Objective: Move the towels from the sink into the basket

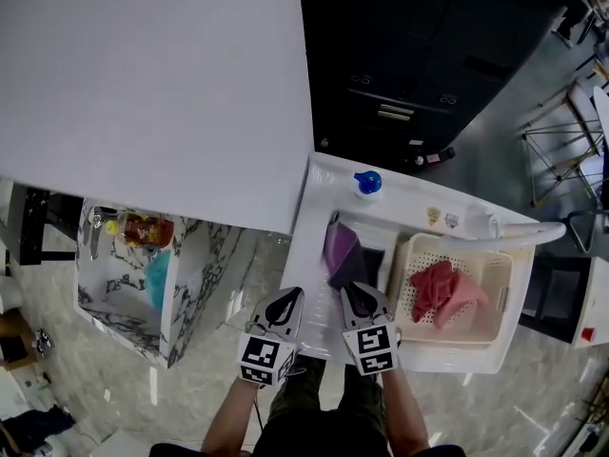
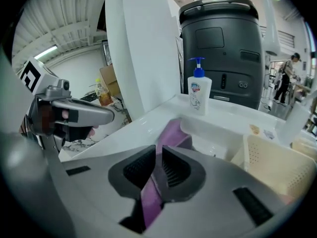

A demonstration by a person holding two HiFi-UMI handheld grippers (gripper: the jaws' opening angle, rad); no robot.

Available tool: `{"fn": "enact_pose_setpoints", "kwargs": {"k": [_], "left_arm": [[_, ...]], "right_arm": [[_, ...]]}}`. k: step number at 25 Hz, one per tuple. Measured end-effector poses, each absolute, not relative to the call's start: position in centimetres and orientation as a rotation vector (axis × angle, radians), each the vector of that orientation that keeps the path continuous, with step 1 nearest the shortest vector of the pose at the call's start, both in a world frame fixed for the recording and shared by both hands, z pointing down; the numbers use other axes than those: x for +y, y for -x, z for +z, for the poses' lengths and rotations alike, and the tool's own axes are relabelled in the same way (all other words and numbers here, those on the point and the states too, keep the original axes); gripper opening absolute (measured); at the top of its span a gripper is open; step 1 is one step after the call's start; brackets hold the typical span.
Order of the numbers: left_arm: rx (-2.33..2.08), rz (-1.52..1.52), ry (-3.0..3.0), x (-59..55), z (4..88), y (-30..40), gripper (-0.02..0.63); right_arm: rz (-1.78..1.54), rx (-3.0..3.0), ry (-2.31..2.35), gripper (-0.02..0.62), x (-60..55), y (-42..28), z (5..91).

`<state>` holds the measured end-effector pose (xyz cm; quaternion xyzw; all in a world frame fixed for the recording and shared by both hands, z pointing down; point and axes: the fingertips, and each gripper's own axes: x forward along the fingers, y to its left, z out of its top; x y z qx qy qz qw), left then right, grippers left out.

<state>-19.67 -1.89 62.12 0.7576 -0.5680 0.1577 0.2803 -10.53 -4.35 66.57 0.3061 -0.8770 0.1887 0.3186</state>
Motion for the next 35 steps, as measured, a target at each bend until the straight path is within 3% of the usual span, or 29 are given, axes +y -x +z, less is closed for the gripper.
{"fn": "enact_pose_setpoints", "kwargs": {"k": [3, 6, 9, 24, 35], "left_arm": [[-1.522, 0.422, -2.029, -1.9, 62.1, 20.2, 0.008], [-1.519, 0.424, -2.029, -1.9, 62.0, 20.6, 0.008], [-1.516, 0.421, -2.022, -1.8, 62.1, 20.9, 0.008], [-1.507, 0.440, -2.005, -1.0, 62.9, 21.2, 0.008], [-1.506, 0.444, -2.006, -0.4, 62.7, 21.0, 0.008]], "right_arm": [[0.538, -2.269, -0.785, 0.061, -3.9, 10.9, 67.6], [0.576, -2.230, -0.750, 0.165, -3.4, 11.3, 68.7], [0.590, -2.197, -0.737, 0.189, -3.1, 11.4, 69.7], [0.627, -2.090, -0.725, 0.187, -2.5, 10.4, 72.6], [0.575, -2.070, -0.779, 0.074, -3.0, 9.9, 72.7]]}}
